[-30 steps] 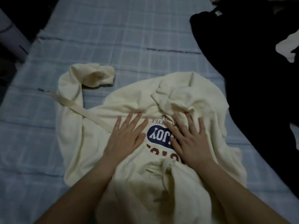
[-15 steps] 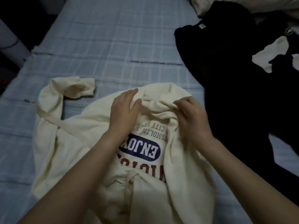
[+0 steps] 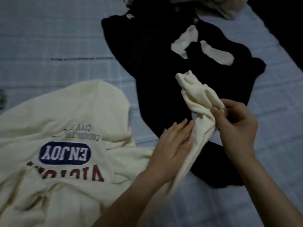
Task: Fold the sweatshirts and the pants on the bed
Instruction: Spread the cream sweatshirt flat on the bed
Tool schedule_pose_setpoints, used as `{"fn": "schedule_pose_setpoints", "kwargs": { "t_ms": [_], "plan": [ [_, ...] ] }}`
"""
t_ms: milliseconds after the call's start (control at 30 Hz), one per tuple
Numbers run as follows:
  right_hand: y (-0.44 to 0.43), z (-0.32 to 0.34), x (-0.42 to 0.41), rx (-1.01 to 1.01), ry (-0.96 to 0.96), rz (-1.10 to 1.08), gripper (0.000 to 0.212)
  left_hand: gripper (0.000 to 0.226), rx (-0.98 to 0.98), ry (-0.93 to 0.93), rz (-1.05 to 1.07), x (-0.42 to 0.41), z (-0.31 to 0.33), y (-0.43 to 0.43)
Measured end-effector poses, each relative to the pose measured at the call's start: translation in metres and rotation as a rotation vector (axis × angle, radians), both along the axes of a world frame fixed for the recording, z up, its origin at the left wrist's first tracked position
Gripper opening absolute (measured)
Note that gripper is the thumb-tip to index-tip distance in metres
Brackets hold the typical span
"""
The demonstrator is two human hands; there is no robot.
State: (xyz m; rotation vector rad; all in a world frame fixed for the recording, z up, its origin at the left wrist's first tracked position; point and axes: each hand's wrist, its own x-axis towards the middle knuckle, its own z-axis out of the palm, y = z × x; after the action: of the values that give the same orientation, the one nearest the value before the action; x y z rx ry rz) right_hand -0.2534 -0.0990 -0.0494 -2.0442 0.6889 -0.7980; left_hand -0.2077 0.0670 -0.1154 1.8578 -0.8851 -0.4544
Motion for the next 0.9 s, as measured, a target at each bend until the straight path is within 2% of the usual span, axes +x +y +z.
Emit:
{"fn": "schedule_pose_setpoints", "kwargs": {
  "t_ms": [100,200,300,400,467,533,567,600,700,800,900],
  "plan": [
    [-0.031,-0.024,-0.034,-0.081,0.154,-0.066,0.019,0.051,0.144,-0.157,-0.118,-0.031,-0.021,-0.031],
    [-0.044,-0.054,-0.059,-0.017,0.355,-0.108,0.033,0.052,0.338,-0.348,-0.2,-0.052,-0.055,-0.042],
    [-0.041,-0.064,-0.065,-0.128,0.356,-0.111,0.043,0.052,0.436,-0.482,-0.256,-0.06,-0.077,-0.043],
    [-0.029,-0.068,-0.057,-0.417,0.366,0.191,0.044,0.05,0.397,-0.5,-0.248,-0.06,-0.072,-0.036],
    [-0.026,-0.075,-0.053,-0.519,0.59,0.376,0.044,0.05,0.394,-0.506,-0.203,-0.053,-0.06,-0.018],
    [-0.028,-0.081,-0.052,-0.546,0.836,0.378,0.045,0.048,0.38,-0.505,-0.128,-0.036,-0.046,0.011],
    [-0.026,-0.083,-0.051,-0.55,0.882,0.357,0.046,0.047,0.362,-0.521,-0.093,-0.022,-0.038,0.028],
    [-0.021,-0.082,-0.049,-0.558,0.864,0.345,0.05,0.046,0.346,-0.553,-0.06,-0.004,-0.03,0.045],
    [0.02,-0.077,-0.014,-0.555,0.613,0.369,0.053,0.048,0.363,-0.653,0.096,0.062,-0.01,0.095],
    [0.078,-0.066,0.051,-0.313,0.368,0.438,0.043,0.046,0.423,-0.689,0.305,0.134,0.002,0.15],
    [0.124,-0.067,0.126,-0.082,0.366,0.468,0.046,0.047,0.595,-0.548,0.506,0.202,-0.004,0.202]
  ]
}}
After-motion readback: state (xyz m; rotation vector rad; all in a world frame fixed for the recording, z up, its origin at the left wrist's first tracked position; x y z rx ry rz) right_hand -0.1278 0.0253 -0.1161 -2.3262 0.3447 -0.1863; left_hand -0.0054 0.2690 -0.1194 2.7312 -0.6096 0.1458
